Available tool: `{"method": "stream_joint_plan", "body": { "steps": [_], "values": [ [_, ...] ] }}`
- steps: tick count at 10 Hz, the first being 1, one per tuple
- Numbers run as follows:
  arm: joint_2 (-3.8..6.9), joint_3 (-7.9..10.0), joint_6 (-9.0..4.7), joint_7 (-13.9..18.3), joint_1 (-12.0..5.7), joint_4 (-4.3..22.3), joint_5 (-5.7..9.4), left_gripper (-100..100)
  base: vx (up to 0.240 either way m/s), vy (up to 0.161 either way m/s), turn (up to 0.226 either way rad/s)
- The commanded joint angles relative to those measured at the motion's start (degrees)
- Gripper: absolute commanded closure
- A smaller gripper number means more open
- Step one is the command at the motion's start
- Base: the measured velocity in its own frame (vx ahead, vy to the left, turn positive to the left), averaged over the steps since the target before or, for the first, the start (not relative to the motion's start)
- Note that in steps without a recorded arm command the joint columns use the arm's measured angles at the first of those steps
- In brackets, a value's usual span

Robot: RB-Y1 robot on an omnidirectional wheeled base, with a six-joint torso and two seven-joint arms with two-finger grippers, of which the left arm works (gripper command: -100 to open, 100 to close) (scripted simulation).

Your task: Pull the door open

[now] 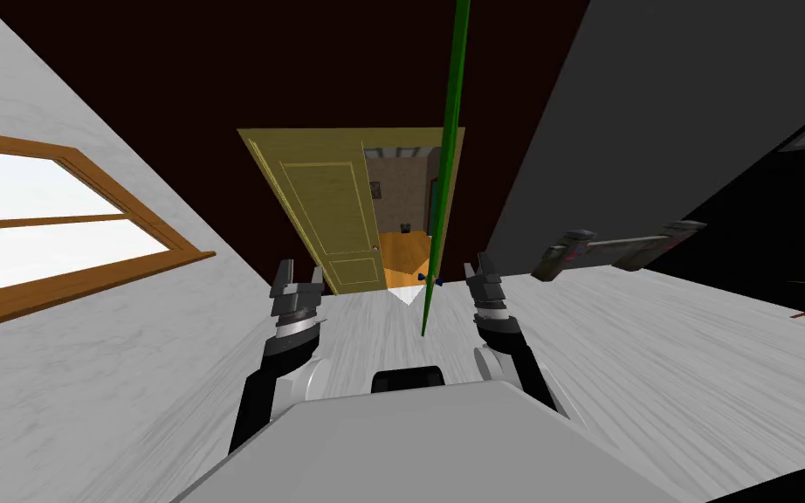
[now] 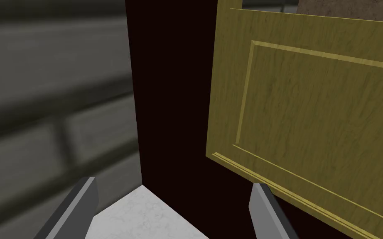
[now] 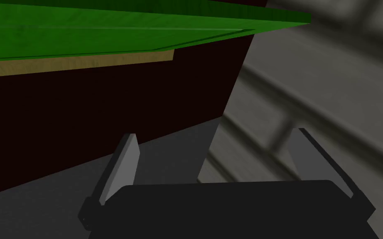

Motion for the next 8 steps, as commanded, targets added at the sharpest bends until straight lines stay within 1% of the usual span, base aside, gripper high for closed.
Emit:
{"method": "stream_joint_plan", "body": {
  "steps": [1,2,5,7,8],
  "values": [
    [0.44,-0.58,-0.95,1.3,-0.35,1.8,1.34,-100,0.084,0.022,-0.140],
    [0.62,-0.84,-1.38,1.8,-0.51,2.6,1.95,-100,0.145,0.066,-0.177],
    [1.32,-1.97,-3.26,4.3,-1.20,6.2,4.60,-100,0.153,0.072,-0.162],
    [1.76,-2.79,-4.62,6.1,-1.71,8.8,6.51,-100,0.137,0.072,-0.130],
    [1.87,-3.03,-5.00,6.7,-1.85,9.5,7.06,-100,0.108,0.058,-0.101]
  ]
}}
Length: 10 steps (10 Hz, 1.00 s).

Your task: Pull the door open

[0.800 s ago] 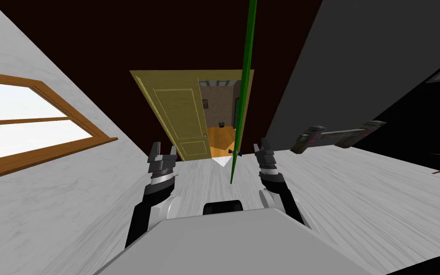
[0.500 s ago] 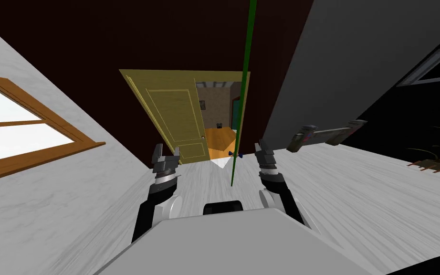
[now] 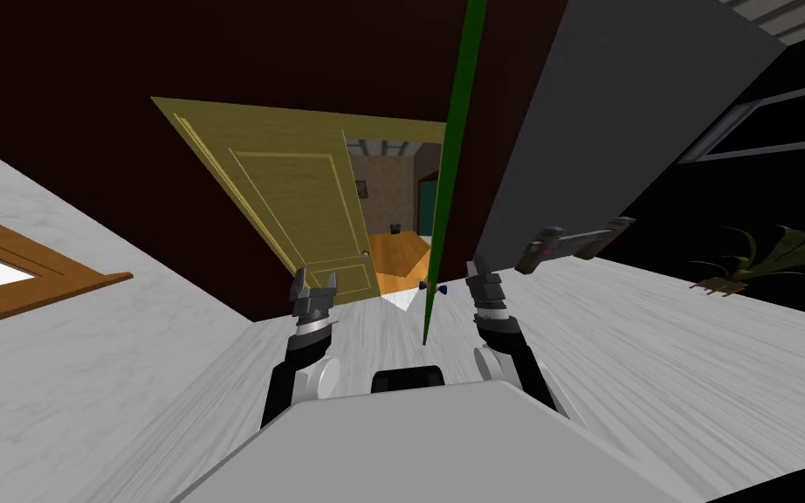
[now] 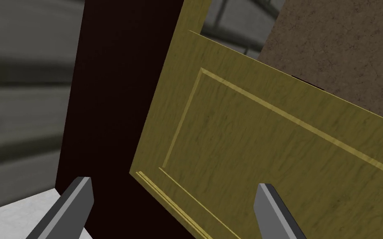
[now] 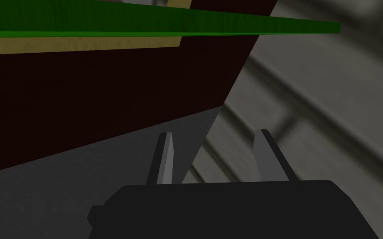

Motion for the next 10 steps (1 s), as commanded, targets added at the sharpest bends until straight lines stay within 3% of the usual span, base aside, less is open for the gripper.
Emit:
{"method": "stream_joint_plan", "body": {
  "steps": [1,5,9,10],
  "values": [
    [0.39,-0.64,-1.20,1.6,-0.25,2.0,1.57,-100,0.085,0.067,-0.164],
    [1.14,-2.48,-4.24,5.6,-1.37,7.8,5.86,-100,0.105,0.091,-0.172],
    [1.53,-3.65,-6.18,8.2,-2.09,11.5,8.60,-100,0.069,0.062,-0.106],
    [1.71,-4.25,-7.18,9.5,-2.46,13.4,10.00,-100,0.077,0.070,-0.170]
  ]
}}
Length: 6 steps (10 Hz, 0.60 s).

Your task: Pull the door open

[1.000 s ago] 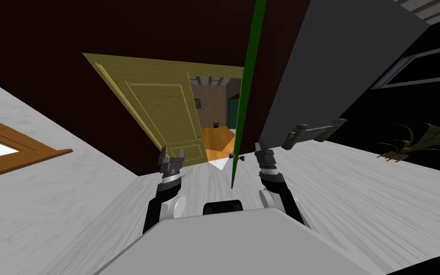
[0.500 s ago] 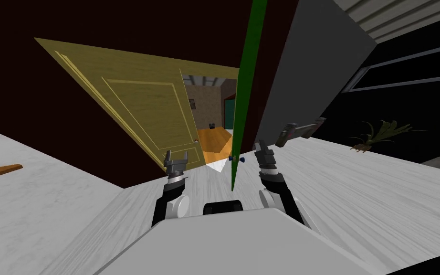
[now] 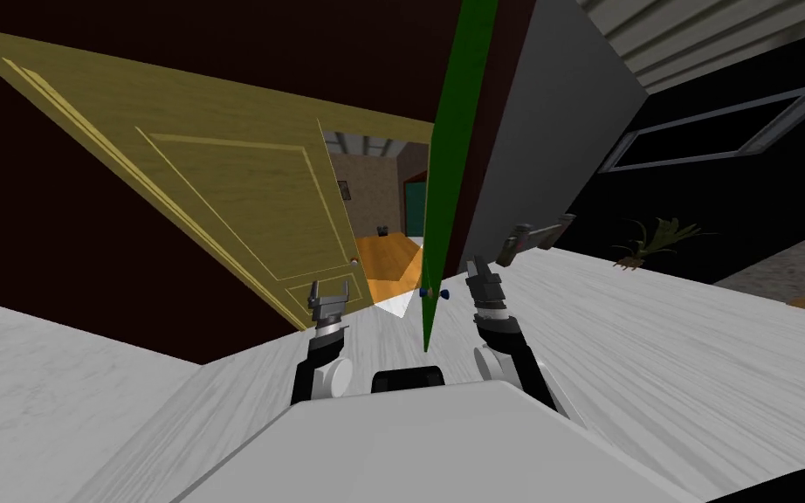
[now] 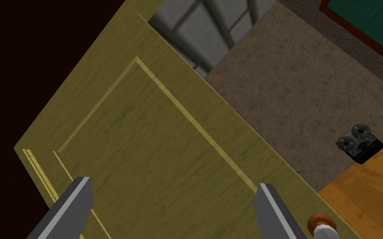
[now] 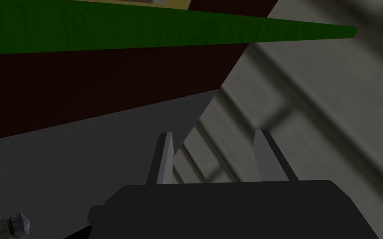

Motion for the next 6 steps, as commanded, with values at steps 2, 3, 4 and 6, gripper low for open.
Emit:
{"method": "stream_joint_plan", "body": {
  "steps": [2,3,4,6],
  "values": [
    [0.55,-1.02,-2.05,3.1,-0.79,3.9,3.10,-100,0.083,0.101,-0.145],
    [0.63,-1.34,-2.58,3.8,-0.99,4.9,3.85,-100,0.084,0.100,-0.175],
    [0.70,-1.66,-3.11,4.5,-1.18,5.9,4.60,-100,0.074,0.087,-0.108],
    [0.85,-2.30,-4.17,5.9,-1.58,7.9,6.09,-100,0.053,0.054,-0.099]
  ]
}}
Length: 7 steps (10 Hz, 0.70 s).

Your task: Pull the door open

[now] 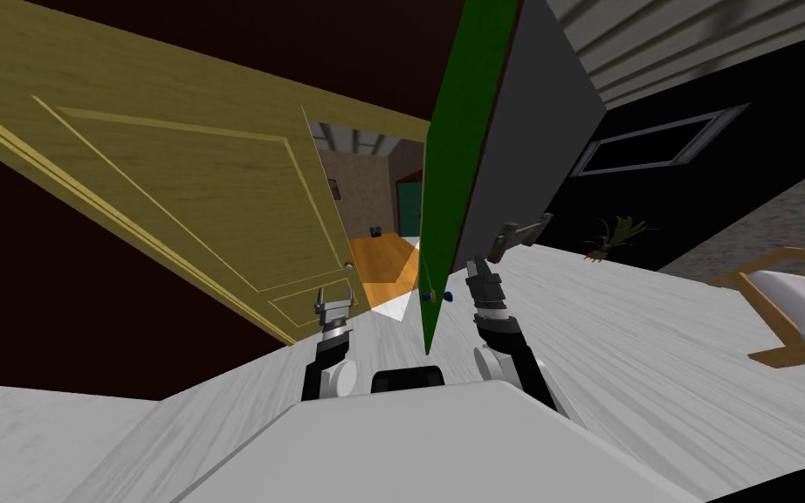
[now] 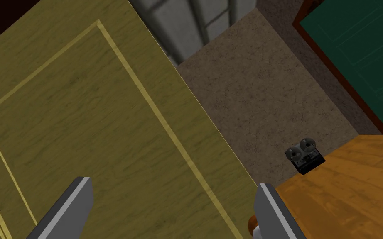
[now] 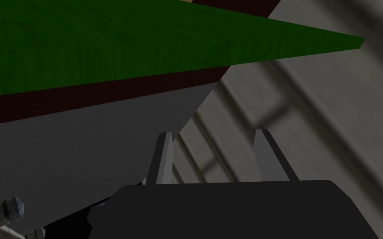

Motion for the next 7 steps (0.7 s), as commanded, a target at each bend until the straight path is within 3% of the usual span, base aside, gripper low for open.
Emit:
{"method": "stream_joint_plan", "body": {
  "steps": [1,3,7],
  "values": [
    [0.09,-0.87,-1.31,1.9,-0.50,2.5,2.01,-100,0.059,0.084,-0.168],
    [0.26,-1.86,-2.95,4.0,-1.11,5.6,4.32,-100,0.073,0.097,-0.149],
    [0.45,-3.18,-5.13,6.9,-1.92,9.8,7.40,-100,0.058,0.085,-0.104]
  ]
}}
